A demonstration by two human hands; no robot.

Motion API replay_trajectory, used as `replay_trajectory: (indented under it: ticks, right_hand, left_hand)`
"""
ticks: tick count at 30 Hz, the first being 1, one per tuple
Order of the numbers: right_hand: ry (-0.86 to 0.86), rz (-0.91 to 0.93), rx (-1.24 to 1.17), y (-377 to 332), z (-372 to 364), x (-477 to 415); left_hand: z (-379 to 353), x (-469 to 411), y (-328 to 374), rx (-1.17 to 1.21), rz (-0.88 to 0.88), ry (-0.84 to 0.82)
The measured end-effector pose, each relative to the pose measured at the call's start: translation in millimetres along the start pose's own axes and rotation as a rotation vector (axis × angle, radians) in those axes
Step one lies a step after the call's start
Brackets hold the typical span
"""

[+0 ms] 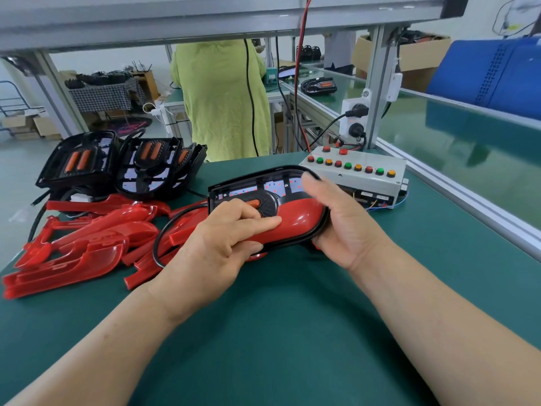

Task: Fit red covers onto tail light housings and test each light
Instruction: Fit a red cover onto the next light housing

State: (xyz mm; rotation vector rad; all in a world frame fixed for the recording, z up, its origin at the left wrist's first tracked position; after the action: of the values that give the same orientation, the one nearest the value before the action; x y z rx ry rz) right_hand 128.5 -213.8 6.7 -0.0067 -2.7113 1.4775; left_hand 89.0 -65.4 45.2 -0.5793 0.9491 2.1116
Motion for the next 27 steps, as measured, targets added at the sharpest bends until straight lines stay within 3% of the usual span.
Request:
replay_trajectory:
  ticks: [7, 12, 17, 27]
  right_hand:
    - [0.021, 0.051, 0.054, -1, 0, 1]
    - [-0.002, -0.012, 0.009, 0, 1, -1]
    - [0.122, -0.085, -0.084, 5, 12, -5]
    - [0.152, -0.051, -0.049, 7, 12, -4]
  left_hand:
    - [-1, -2, 1, 0.013, 0.011, 0.004]
    - [8, 0, 1, -0.008, 0.002, 0.002]
    - [12, 1, 0, -0.041, -0.008, -0.006]
    - [4, 0, 1, -0.034, -0.002, -0.011]
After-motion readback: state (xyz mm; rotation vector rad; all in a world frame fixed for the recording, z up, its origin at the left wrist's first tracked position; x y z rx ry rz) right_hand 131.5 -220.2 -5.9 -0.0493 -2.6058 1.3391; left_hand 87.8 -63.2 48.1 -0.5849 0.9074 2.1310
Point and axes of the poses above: each hand's wrist, its own x-axis away from the middle knuckle, its own z-axis out of the back of the hand, y = z × x, the point moved 8 cm from there along -x, towards the middle knuckle, and after that the axes turned 10 degrees about y, right-handed, at the moved point
